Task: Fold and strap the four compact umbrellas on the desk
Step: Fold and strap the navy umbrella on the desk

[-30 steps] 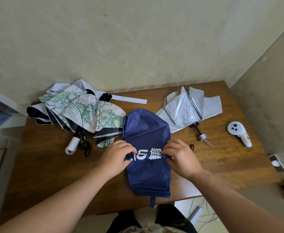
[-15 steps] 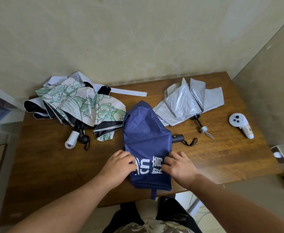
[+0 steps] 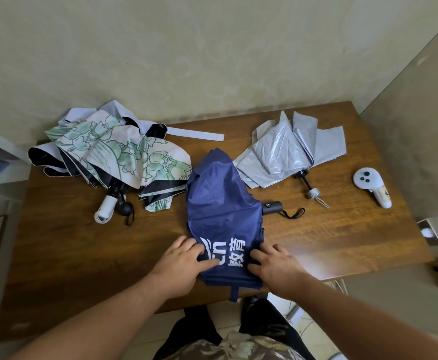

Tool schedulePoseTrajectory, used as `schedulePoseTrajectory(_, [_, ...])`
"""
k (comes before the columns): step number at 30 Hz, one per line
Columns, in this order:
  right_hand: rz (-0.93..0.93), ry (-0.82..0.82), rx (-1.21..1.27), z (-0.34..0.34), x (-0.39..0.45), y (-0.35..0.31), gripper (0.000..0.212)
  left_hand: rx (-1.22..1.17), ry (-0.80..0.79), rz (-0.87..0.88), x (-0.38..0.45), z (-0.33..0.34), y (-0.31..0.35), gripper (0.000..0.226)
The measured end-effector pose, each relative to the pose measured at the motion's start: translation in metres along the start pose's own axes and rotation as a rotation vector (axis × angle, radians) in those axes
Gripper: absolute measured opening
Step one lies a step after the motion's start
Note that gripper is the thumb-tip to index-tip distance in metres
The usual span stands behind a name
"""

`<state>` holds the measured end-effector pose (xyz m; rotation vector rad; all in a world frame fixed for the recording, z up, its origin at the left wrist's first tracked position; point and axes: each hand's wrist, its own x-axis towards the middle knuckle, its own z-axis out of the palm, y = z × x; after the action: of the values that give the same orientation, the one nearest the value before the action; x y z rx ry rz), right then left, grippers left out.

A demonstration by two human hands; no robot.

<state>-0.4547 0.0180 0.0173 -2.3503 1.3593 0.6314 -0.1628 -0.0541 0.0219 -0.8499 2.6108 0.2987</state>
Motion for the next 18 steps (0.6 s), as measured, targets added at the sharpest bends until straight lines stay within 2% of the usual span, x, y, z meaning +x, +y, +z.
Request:
schedulePoseTrajectory(3, [0.046,0.013,0.066,-0.011,0.003,-0.009,0.037,0.019,-0.017,0.01,-0.003,-0.001,0.005,0.067])
schedulePoseTrajectory(5, [0.047,0.107,0.086,-0.016,0.009,-0.017,0.035,0.032,-0.024,0.016,-0.003,0.0,0.008,0.067])
schedulePoseTrajectory(8, [-0.022,0.208,0.098,-0.011,0.021,-0.034,0.044,0.067,-0.029,0.097,-0.004,0.007,0.015,0.068])
schedulePoseTrajectory(10, [-0.031,0.149,0.184,-0.008,0.026,-0.043,0.055,0.077,-0.03,0.144,-0.004,0.016,0.019,0.071])
schedulePoseTrajectory(12, [0.038,0.026,0.286,-0.009,0.028,-0.043,0.066,0.054,-0.058,0.131,-0.006,0.02,0.024,0.077])
schedulePoseTrajectory(15, [0.074,0.0,0.474,-0.027,0.032,-0.029,0.052,-0.011,-0.137,0.079,-0.004,0.014,0.032,0.08])
schedulePoseTrajectory(18, [0.194,0.231,0.639,-0.058,0.04,-0.002,0.035,-0.108,-0.137,0.041,0.0,0.008,0.031,0.07])
